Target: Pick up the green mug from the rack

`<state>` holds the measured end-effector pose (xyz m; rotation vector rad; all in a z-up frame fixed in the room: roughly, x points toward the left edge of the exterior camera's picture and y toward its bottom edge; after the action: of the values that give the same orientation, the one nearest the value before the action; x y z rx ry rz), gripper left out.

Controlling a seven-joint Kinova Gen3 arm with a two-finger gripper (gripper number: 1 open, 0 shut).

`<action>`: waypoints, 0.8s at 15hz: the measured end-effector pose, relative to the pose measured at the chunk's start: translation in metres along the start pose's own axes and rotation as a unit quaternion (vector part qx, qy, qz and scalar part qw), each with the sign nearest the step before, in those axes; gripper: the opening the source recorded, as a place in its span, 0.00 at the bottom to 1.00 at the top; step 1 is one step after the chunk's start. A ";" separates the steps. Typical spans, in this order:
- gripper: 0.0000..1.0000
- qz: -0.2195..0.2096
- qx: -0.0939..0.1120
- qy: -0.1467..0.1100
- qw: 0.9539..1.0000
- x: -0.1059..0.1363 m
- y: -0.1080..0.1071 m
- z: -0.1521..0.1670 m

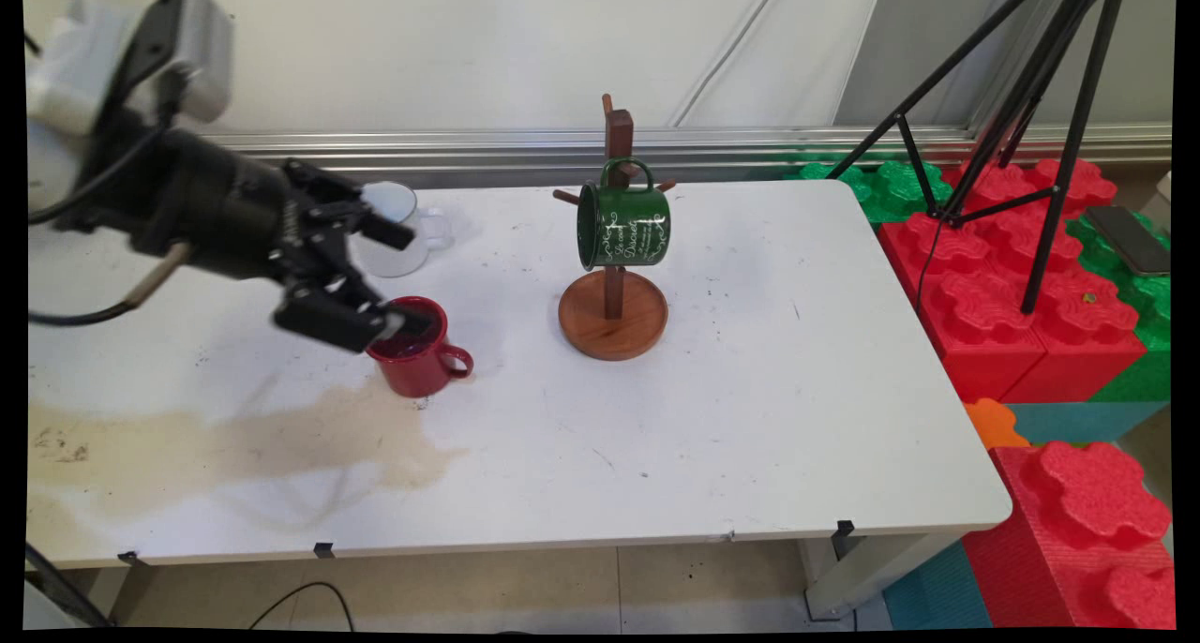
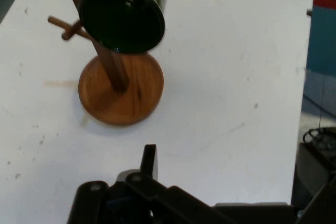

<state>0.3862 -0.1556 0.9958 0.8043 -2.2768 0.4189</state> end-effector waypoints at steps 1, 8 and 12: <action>1.00 -0.008 0.001 0.005 1.000 0.004 -0.001 0.006; 1.00 -0.059 0.009 0.038 0.998 0.029 -0.009 0.059; 1.00 -0.076 0.012 0.051 0.996 0.039 -0.010 0.086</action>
<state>0.3279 -0.2220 0.9617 0.9391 -2.1032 0.4080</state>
